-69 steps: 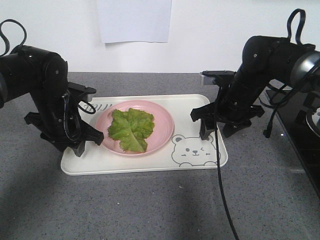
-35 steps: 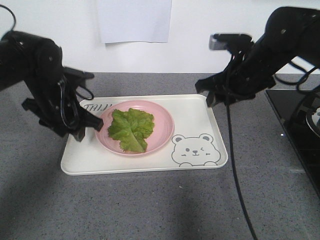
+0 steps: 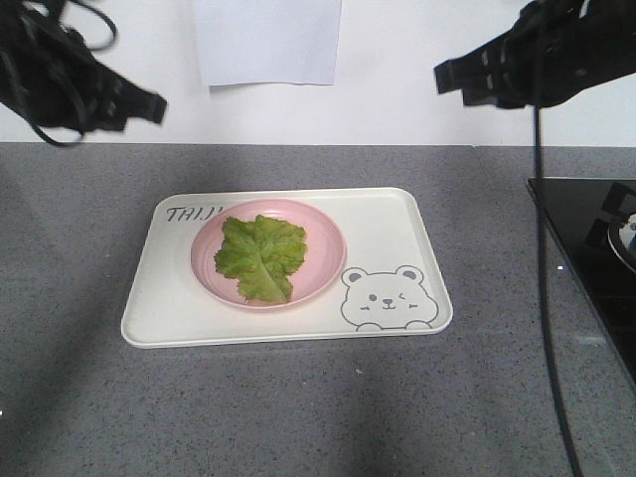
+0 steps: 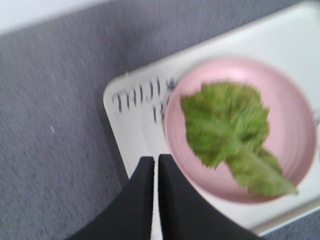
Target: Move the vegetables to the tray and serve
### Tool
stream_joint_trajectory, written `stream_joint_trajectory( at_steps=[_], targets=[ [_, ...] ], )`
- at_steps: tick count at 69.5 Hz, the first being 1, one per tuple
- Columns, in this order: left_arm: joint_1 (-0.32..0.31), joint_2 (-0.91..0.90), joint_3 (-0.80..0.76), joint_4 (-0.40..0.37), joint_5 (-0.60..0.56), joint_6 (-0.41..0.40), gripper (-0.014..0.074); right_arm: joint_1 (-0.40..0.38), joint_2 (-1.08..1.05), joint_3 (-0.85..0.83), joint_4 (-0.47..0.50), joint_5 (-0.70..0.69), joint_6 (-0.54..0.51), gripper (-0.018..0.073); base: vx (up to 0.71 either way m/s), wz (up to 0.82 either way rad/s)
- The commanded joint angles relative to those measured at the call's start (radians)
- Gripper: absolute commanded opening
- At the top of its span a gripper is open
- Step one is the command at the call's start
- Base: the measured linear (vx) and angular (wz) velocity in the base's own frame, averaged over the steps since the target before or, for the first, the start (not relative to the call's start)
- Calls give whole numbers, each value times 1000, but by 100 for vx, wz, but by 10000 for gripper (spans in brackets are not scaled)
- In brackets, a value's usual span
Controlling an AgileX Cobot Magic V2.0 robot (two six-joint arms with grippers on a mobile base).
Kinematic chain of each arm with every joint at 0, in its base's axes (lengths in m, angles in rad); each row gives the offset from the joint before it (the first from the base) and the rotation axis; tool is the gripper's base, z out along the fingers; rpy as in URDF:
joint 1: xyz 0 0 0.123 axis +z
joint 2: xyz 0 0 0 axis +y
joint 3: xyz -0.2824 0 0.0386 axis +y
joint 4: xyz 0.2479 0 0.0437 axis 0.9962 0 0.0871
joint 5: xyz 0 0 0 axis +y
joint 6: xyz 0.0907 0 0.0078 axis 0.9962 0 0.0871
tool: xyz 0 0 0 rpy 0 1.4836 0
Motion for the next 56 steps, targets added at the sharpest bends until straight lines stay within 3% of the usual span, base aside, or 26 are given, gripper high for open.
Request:
stream_joint_trajectory(
  at_steps=[1, 17, 24, 38, 56],
  targets=[
    [-4, -102, -35, 3, -115, -10, -8, -1, -90, 1, 0, -97, -27, -5, 0, 0],
    [-4, -273, -29, 15, -187, -23, -8, -1, -348, 349, 23, -307, -71, -5, 0, 0],
    [-4, -356, 50, 24, -245, -23, -8, -1, -492, 524, 23, -372, -82, -5, 0, 0],
    [-4, -597, 455, 13, -413, -35, -8, -1, -784, 858, 19, -473, -103, -5, 0, 0],
    [-4, -900, 988, 10, -641, -36, -8, -1, -1022, 1132, 19, -481, -97, -5, 0, 0]
  ],
)
